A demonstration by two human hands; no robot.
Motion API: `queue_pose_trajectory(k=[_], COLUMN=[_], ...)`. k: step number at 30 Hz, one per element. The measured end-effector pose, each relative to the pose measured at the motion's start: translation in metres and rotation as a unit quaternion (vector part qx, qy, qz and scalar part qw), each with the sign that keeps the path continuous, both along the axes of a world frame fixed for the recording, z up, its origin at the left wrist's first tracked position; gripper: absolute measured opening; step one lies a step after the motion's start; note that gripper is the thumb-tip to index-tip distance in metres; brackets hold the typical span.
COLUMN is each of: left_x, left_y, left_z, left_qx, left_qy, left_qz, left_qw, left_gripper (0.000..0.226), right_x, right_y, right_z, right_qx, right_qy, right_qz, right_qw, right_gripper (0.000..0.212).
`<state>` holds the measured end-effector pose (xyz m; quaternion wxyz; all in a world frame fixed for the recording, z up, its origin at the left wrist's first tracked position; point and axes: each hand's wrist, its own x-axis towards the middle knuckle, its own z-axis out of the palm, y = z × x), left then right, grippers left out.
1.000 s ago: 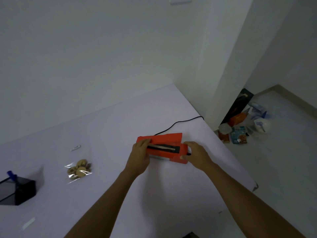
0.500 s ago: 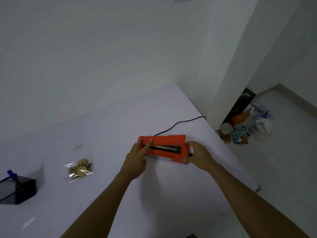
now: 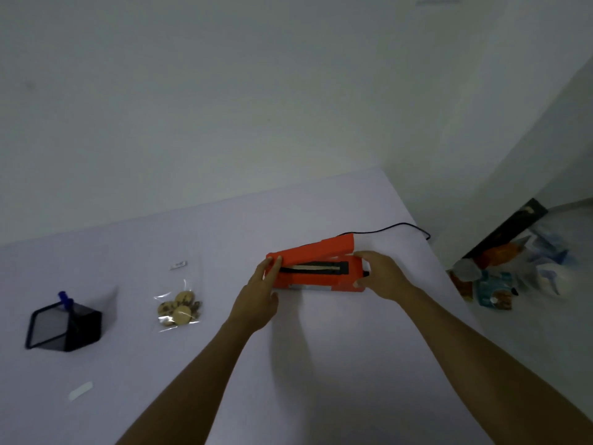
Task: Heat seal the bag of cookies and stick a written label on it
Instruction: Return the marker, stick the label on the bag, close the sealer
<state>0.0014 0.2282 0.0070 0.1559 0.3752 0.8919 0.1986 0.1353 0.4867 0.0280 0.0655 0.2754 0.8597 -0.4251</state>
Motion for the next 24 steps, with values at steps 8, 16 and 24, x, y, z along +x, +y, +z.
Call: queue_pose_trajectory(k=[8,16,24], left_x=[-0.062,-0.101,-0.100], left_y=[-0.001,0.005,0.009], left_z=[0.002,-0.001,-0.003], left_qx=[0.001,0.013,0.005], left_qy=[0.001,0.020,0.018], left_qz=[0.082,0.113,0.120], left_qw=[0.997,0.993,0.993], left_gripper=[0.081,0.079,0.078], right_x=[-0.097,-0.152,-0.149], right_y=[0.005,0.017,0.018], right_z=[0.000,-0.002,-0.016], right_qx=[0.005,0.008,0.015], right_qy=[0.000,0.018,0.016], right_qz=[0.054,0.091,0.082], right_qw=[0.999,0.996,0.996], right_gripper=[0.075,0.068,0.079])
